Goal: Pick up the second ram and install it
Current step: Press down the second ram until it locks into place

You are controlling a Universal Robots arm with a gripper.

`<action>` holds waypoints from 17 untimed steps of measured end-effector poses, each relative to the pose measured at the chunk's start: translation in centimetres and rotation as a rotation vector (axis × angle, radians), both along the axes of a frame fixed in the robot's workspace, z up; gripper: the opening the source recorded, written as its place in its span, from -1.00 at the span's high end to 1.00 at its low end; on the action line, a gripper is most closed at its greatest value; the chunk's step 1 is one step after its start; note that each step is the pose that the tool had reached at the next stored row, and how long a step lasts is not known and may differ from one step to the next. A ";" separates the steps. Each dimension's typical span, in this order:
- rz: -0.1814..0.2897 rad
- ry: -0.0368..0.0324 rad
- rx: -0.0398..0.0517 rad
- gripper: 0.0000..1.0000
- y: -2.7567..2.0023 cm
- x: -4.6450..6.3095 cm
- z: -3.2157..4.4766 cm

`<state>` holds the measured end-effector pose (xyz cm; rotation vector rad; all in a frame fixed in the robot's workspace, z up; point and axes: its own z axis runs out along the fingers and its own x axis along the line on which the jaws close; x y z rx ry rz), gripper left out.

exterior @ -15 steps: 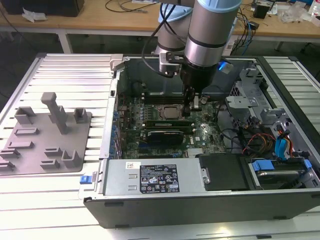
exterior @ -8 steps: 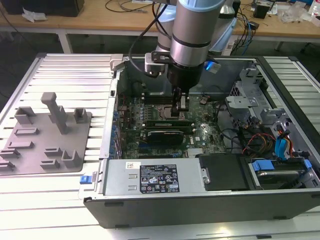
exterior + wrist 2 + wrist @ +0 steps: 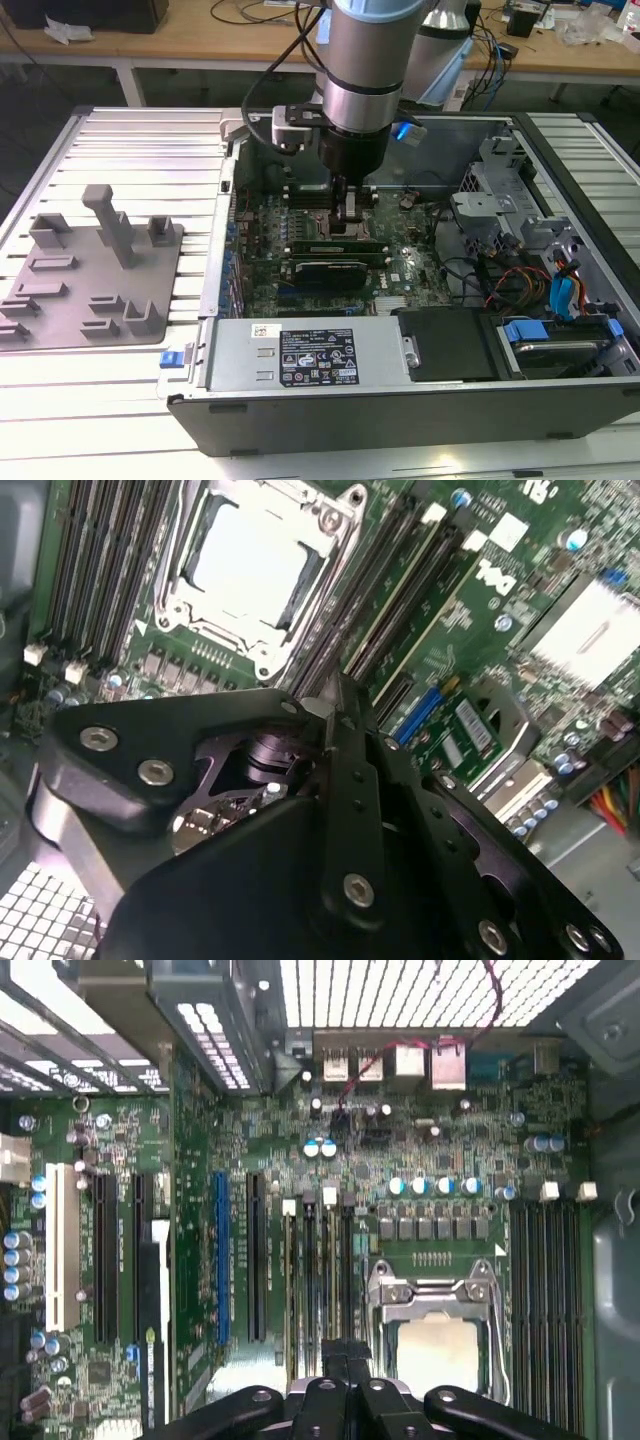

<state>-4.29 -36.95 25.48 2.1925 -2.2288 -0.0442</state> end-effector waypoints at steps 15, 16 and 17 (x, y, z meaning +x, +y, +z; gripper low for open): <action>0.000 -0.0024 0.0000 0.84 -0.03 -1.2 -0.67; 0.000 -0.0024 -0.0001 0.84 -0.03 -1.2 -0.70; 0.000 -0.0025 0.0002 0.84 -0.03 -1.2 -0.78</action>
